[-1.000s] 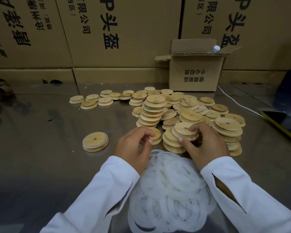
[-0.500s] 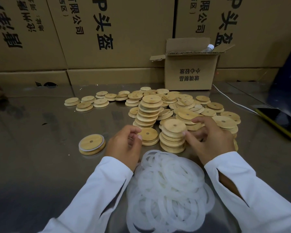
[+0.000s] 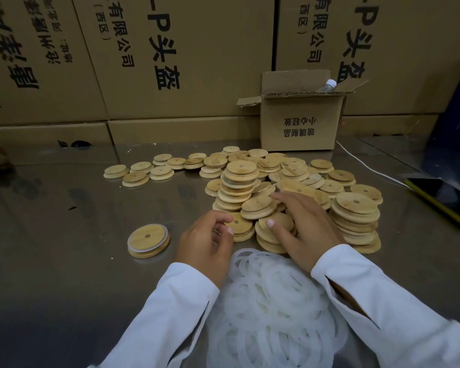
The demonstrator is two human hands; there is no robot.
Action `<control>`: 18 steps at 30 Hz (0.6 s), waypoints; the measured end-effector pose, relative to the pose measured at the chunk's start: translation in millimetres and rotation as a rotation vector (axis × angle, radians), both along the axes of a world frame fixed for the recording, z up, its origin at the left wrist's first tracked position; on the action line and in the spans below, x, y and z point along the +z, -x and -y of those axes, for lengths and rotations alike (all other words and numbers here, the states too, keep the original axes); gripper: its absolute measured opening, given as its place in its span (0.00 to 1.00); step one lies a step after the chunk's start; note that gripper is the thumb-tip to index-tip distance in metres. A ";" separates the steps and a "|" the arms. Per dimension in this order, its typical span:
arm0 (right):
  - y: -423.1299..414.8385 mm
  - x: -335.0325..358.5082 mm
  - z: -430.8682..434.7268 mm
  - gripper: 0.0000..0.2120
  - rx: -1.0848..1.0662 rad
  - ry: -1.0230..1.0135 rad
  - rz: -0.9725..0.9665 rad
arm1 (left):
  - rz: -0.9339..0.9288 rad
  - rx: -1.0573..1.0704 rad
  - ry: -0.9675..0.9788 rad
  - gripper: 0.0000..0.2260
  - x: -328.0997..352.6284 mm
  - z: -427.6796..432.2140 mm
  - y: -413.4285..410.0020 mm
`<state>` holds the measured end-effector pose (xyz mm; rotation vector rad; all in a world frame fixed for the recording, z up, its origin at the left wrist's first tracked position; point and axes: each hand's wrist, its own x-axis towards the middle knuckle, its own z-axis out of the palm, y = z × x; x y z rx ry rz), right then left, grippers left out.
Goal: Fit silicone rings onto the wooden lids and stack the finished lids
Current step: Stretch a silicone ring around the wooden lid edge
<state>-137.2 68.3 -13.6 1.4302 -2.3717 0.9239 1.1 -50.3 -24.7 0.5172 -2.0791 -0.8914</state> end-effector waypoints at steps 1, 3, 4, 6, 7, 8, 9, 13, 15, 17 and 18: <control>1.6 3.6 4.6 0.22 -0.010 0.005 -0.021 | 0.001 -0.002 0.004 0.08 -0.2 0.6 0.1; 5.6 10.7 16.3 0.23 -0.031 -0.038 -0.057 | -0.003 -0.003 0.006 0.08 -0.6 2.3 0.8; 8.1 13.6 23.2 0.24 -0.038 -0.100 -0.061 | -0.006 0.001 0.007 0.08 -0.6 2.6 0.9; 12.7 18.4 36.7 0.25 -0.069 -0.296 -0.076 | -0.004 0.005 0.012 0.08 -0.9 2.5 0.7; 14.9 19.9 42.2 0.24 -0.088 -0.389 -0.090 | -0.004 0.006 0.012 0.09 -1.3 2.1 0.8; 16.6 20.7 46.6 0.24 -0.106 -0.455 -0.099 | -0.001 0.007 0.011 0.09 -1.5 1.9 0.6; 17.5 21.5 49.4 0.23 -0.121 -0.491 -0.100 | 0.000 0.008 0.013 0.10 -2.1 2.1 0.1; 15.0 22.0 47.1 0.22 -0.129 -0.429 -0.116 | 0.024 0.010 0.003 0.11 1.0 0.4 -1.6; 8.3 21.7 36.8 0.24 -0.108 -0.295 -0.105 | -0.013 0.013 -0.140 0.10 6.1 -0.9 0.0; -3.9 20.2 21.5 0.25 -0.033 -0.059 -0.055 | -0.172 -0.023 -0.496 0.08 16.2 -2.0 1.9; -11.4 19.3 13.1 0.26 0.029 0.052 -0.047 | -0.263 -0.075 -0.702 0.06 22.3 -2.1 2.0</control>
